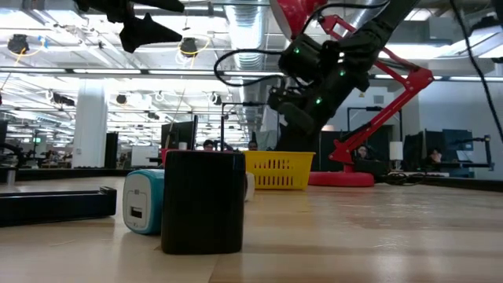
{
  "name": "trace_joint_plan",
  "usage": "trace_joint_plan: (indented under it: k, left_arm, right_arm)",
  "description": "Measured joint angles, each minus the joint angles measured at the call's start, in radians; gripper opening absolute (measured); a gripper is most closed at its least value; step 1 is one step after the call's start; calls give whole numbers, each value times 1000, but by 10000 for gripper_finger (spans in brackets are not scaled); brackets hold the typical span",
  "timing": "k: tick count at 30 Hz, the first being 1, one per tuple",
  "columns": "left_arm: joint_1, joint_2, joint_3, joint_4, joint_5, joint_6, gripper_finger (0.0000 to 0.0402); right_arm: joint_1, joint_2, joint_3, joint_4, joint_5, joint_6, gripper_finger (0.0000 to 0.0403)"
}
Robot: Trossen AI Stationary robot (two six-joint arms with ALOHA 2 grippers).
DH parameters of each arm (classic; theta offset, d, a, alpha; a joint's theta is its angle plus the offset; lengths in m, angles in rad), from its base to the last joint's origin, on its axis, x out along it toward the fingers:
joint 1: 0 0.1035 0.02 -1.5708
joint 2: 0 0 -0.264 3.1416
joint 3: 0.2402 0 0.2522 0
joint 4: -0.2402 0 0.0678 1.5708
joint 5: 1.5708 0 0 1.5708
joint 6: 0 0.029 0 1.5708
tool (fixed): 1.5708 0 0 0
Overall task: Pick & Place Office items
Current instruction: Put the white digital timer into the yellow basket, then put the black digital timer into the yellow basket
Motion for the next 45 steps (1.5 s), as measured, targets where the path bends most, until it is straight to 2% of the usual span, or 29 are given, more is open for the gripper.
trace_joint_plan:
  k: [6,18,30,37,41,45]
  left_arm:
    - [6,6,-1,0,4,-3,298]
    - [6,6,-1,-1,4,3,298]
    - [6,6,-1,-1,3,3,298]
    - [6,6,-1,-3,3,2,298]
    - [6,6,-1,-1,3,-10,298]
    - [5,6,-1,-4,4,-30,298]
  right_arm:
    - [5,35,4,25,1,-3,56]
    - [14,33,1,13,-5,0,97]
    - [24,7,43,10,-5,4,161]
    - [36,-125,76,-27,-1,28,173]
    - [97,-223,78,-44,13,44,173]
    - [229,-263,78,-124,142,58,172]
